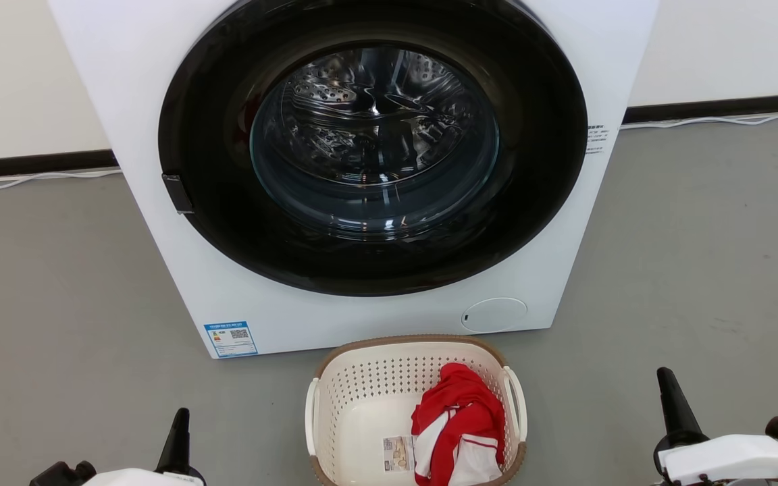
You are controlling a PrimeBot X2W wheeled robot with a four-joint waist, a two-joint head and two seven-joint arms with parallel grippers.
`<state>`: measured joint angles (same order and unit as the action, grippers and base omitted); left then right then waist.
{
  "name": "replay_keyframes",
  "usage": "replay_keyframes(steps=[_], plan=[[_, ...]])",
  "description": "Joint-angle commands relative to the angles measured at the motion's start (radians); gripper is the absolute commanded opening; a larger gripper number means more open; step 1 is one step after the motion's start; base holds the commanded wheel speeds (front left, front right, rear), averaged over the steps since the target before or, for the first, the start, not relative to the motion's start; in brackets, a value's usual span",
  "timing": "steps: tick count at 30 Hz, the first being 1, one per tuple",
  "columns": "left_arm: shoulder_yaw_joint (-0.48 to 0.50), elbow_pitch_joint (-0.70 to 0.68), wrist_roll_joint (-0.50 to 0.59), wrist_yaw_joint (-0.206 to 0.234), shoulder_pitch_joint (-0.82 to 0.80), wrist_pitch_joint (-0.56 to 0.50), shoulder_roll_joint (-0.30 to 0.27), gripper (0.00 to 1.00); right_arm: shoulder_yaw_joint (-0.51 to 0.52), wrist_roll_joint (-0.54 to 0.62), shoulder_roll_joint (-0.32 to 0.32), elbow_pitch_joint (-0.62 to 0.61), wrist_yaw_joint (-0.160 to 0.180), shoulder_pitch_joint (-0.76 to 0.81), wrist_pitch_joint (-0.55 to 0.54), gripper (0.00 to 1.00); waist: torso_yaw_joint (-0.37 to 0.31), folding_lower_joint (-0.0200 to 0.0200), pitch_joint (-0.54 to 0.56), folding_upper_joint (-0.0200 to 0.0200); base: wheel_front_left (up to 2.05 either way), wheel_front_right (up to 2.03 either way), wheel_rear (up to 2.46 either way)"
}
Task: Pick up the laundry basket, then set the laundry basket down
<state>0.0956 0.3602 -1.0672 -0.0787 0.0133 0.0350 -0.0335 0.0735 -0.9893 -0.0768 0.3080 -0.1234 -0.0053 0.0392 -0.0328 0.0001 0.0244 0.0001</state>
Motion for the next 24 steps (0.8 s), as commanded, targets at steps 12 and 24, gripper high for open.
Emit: replay_keyframes(steps=[12, 24], plan=[[0.016, -0.053, -0.157, -0.019, -0.072, -0.041, -0.012, 0.00, 0.007, -0.179, 0.002, -0.038, -0.005, -0.062, -0.047, 0.00, 0.009, -0.0001, -0.007, -0.0001, 0.00, 0.00, 0.00], [0.017, -0.071, -0.272, -0.029, -0.087, -0.073, -0.014, 0.00, 0.017, -0.311, 0.009, -0.045, -0.006, -0.074, -0.079, 0.00, 0.016, -0.0001, -0.013, -0.0001, 0.00, 0.00, 0.00]])
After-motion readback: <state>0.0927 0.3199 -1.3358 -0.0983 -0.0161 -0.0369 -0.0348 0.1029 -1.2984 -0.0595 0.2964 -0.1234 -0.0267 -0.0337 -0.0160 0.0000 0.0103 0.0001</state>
